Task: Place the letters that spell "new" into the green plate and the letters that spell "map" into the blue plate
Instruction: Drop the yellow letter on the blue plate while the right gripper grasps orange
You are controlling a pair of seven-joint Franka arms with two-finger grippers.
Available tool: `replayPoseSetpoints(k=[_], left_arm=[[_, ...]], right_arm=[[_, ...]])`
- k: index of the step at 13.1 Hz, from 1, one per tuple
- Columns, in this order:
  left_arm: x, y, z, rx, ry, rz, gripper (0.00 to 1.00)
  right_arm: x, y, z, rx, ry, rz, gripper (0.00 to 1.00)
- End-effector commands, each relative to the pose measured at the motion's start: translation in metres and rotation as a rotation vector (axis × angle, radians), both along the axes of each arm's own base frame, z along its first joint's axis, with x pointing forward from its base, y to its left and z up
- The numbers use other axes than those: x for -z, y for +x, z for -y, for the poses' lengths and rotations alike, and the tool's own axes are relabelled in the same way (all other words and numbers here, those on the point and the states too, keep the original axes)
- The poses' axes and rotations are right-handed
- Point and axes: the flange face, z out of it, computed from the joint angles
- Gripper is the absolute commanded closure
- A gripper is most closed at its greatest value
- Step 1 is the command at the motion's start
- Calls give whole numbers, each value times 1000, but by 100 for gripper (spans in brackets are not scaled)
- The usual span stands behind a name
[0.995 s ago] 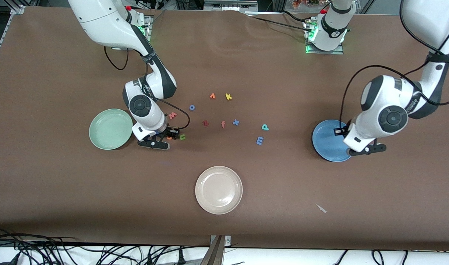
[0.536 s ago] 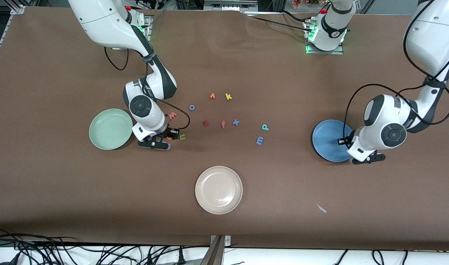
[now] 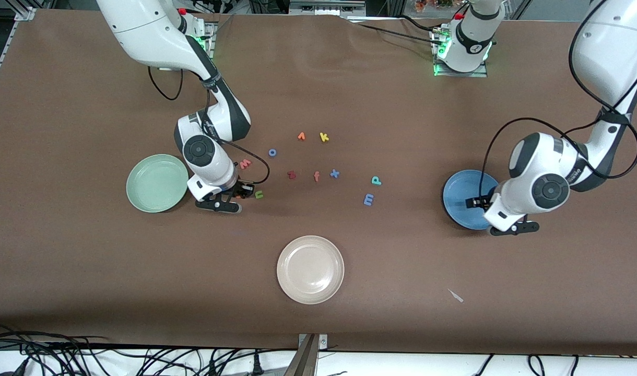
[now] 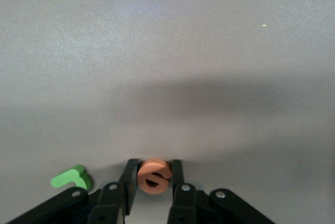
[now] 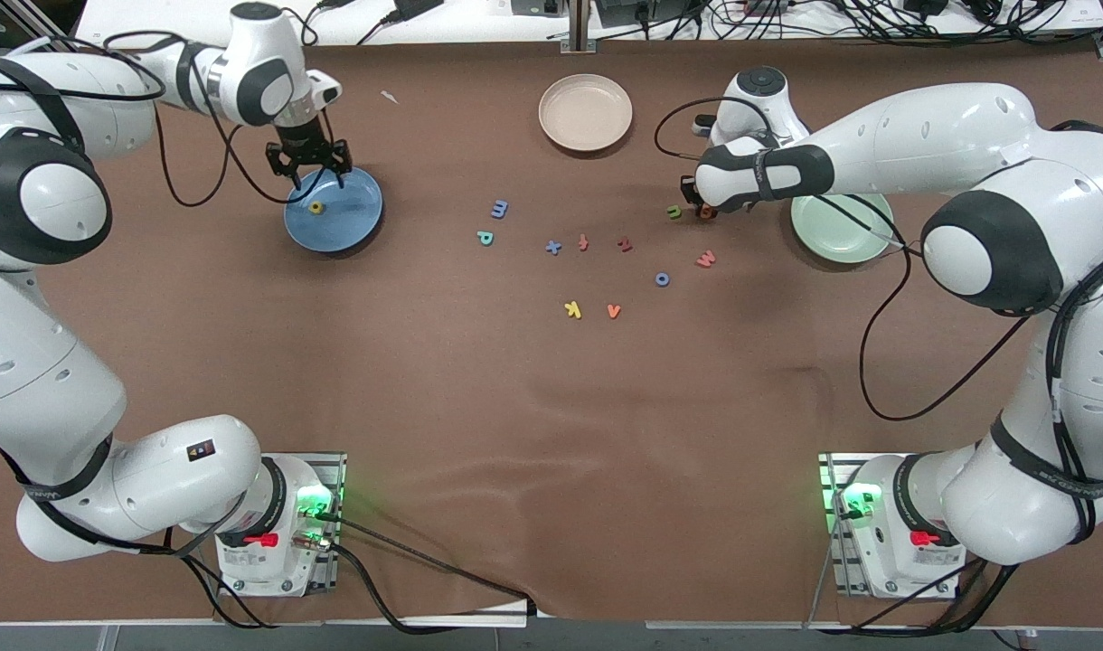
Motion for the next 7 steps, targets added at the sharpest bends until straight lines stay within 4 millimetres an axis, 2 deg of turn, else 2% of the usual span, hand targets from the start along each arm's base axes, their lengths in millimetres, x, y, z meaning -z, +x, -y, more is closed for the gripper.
replayPoseSetpoints(k=[1, 3, 5, 7], left_arm=[[-50, -24, 82, -39, 18, 16, 0], [-60, -41, 141, -92, 1, 35, 0], [-50, -57, 195, -139, -29, 60, 1], [-27, -69, 236, -175, -78, 105, 6]], right_arm=[[7, 1, -6, 12, 7, 2, 76], [2, 4, -8, 8, 11, 8, 80], [-16, 16, -10, 18, 5, -12, 80], [-39, 22, -3, 18, -5, -30, 84]])
